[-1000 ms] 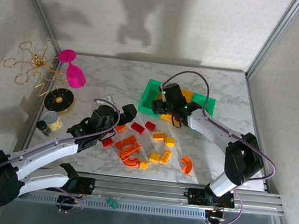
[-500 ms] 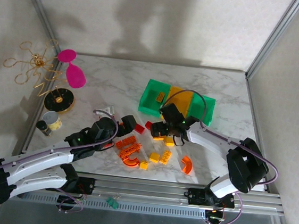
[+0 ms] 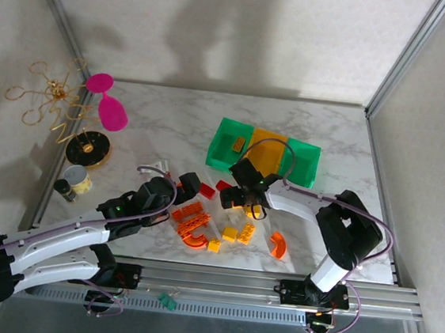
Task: Sort the legos into containers by color
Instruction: Pick up the lego from the center of the table.
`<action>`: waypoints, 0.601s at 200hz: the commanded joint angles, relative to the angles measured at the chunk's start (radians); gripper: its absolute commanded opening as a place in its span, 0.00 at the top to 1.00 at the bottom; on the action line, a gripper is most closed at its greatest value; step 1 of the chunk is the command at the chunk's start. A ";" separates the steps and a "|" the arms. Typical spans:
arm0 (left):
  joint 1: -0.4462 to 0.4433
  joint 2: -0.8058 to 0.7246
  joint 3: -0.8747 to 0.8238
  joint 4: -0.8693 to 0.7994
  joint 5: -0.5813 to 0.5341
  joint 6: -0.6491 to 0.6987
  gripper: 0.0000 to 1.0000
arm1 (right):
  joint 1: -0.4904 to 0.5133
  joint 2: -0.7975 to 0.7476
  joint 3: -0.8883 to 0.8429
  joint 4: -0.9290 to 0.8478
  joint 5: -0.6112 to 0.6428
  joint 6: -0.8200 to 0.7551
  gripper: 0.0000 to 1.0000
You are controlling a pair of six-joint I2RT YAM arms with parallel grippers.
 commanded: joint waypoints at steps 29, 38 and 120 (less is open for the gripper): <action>-0.007 -0.017 -0.010 -0.046 -0.049 -0.011 0.00 | 0.013 0.059 0.058 0.004 0.023 -0.013 0.16; -0.006 -0.017 -0.010 -0.047 -0.053 -0.010 0.00 | 0.015 0.066 0.061 0.004 0.021 -0.015 0.17; -0.007 -0.004 -0.008 -0.042 -0.051 -0.002 0.00 | 0.024 0.065 0.072 -0.004 0.006 -0.027 0.39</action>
